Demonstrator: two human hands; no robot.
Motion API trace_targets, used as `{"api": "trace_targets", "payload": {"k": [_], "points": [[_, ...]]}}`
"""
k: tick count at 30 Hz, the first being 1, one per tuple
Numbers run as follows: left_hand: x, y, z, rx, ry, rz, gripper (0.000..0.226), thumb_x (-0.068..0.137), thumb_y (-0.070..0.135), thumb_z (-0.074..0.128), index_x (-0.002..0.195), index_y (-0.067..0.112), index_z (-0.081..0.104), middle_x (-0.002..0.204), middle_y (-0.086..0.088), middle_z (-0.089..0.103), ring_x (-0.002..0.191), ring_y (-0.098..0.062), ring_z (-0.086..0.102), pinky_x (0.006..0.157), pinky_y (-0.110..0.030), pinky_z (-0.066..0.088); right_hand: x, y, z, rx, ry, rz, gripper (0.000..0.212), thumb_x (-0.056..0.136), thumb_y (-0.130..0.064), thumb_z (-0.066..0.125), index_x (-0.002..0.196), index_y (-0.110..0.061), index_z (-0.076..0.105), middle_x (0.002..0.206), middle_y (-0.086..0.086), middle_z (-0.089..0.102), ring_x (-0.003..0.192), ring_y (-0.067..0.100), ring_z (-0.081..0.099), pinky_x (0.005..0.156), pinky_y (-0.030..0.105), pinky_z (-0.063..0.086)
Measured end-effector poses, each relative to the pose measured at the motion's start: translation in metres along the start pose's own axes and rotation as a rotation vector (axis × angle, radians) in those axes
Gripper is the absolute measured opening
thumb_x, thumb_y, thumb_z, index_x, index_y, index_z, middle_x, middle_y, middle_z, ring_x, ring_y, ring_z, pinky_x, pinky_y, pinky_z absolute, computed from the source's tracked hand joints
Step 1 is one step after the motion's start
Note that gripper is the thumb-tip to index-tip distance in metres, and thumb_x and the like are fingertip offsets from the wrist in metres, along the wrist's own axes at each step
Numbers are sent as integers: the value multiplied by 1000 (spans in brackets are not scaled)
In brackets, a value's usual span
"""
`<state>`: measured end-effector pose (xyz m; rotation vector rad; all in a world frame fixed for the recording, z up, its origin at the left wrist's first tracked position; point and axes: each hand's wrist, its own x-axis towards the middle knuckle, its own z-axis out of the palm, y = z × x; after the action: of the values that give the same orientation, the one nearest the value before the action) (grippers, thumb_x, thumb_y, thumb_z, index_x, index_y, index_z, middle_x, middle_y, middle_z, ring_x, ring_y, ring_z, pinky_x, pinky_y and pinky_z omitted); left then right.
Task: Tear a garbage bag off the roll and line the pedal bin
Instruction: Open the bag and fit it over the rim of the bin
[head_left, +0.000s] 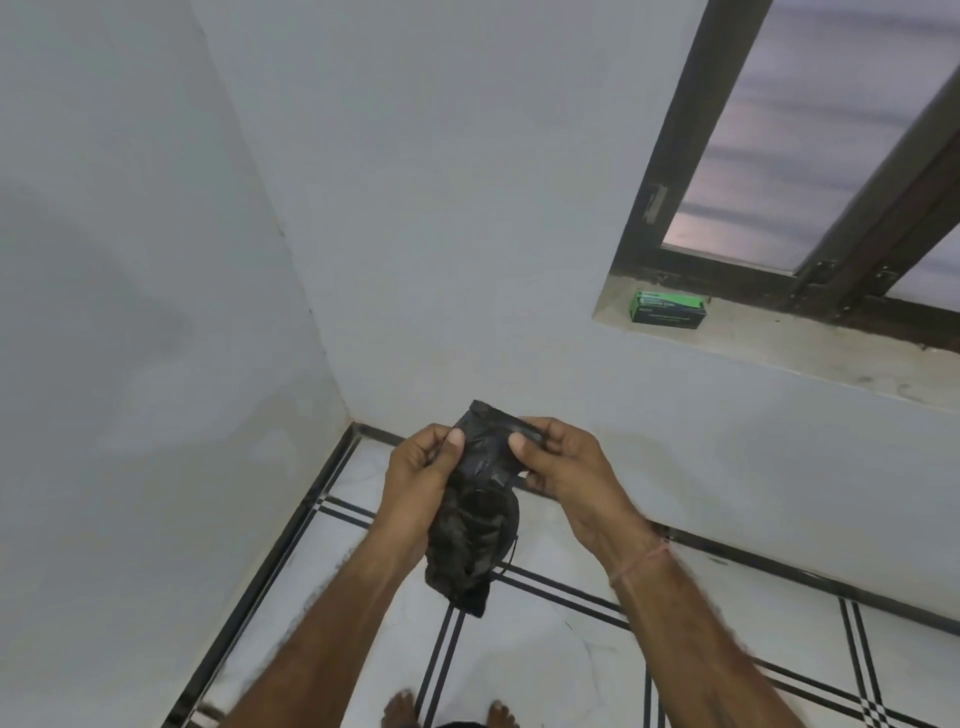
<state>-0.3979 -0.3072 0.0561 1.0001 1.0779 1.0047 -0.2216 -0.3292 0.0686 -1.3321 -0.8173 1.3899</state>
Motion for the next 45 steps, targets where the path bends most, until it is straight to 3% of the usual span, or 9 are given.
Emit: {"api": "trace_targets", "payload": {"k": [5, 12, 20, 25, 27, 31, 37, 42, 45], "points": [[4, -1, -21, -91, -4, -64, 14, 102, 12, 57, 108, 5, 68, 101, -11, 78, 88, -19, 75, 67, -23, 59, -4, 5, 17, 54, -5, 78, 24, 84, -26, 77, 98, -7, 72, 89, 8, 67, 80, 18, 59, 69, 26, 49], [16, 16, -56, -272, -99, -154, 43, 98, 36, 60, 118, -1, 70, 112, -19, 77, 102, -29, 75, 75, -27, 60, 1, 6, 54, 47, -101, 56, 34, 92, -22, 67, 99, 12, 66, 98, 20, 68, 91, 30, 63, 92, 43, 54], [40, 9, -81, -339, -3, -338, 51, 96, 43, 64, 110, -5, 71, 105, -25, 77, 91, -34, 74, 73, -35, 62, 6, 8, 85, 191, 5, 72, 49, 94, -29, 63, 120, 12, 61, 122, 31, 65, 105, 34, 65, 92, 46, 54], [35, 4, -82, 277, 314, 62, 24, 89, 42, 74, 89, 22, 60, 91, 0, 63, 81, -15, 61, 69, -26, 46, 2, 17, 101, 320, 183, 37, 24, 94, -20, 64, 96, 4, 67, 93, 19, 70, 81, 24, 69, 66, 31, 59], [28, 11, -80, 369, 222, 233, 19, 88, 40, 75, 83, 25, 65, 84, 5, 65, 78, -10, 60, 69, -24, 47, 3, 16, 108, 350, 210, 15, 18, 95, -15, 63, 85, -2, 69, 82, 16, 73, 71, 23, 71, 60, 29, 58], [23, 21, -70, 155, -37, 152, 10, 85, 24, 81, 93, 22, 75, 83, 8, 73, 76, -3, 63, 74, -21, 55, 9, 13, 125, 428, 164, 17, 13, 95, -7, 62, 89, 3, 68, 92, 25, 75, 89, 30, 75, 71, 31, 60], [35, 22, -84, 0, 69, 56, 10, 89, 23, 77, 86, 14, 78, 86, -12, 77, 80, -20, 68, 82, -42, 59, 16, 19, 140, 489, 152, 114, 14, 94, -11, 64, 91, 2, 69, 90, 20, 74, 82, 27, 73, 73, 35, 61], [45, 15, -88, -261, 145, -119, 19, 98, 23, 65, 96, 5, 71, 91, -9, 74, 80, -16, 68, 75, -33, 56, 26, 16, 130, 460, 240, 132, 18, 96, -21, 62, 97, -3, 65, 90, 15, 76, 81, 25, 74, 71, 35, 62], [57, 11, -100, -331, 207, -186, 17, 102, 25, 57, 98, 13, 67, 95, -3, 73, 85, -17, 66, 80, -31, 54, 35, 13, 105, 402, 391, 141, 33, 102, -28, 53, 117, 0, 61, 110, 20, 72, 98, 33, 69, 90, 51, 56]]}}
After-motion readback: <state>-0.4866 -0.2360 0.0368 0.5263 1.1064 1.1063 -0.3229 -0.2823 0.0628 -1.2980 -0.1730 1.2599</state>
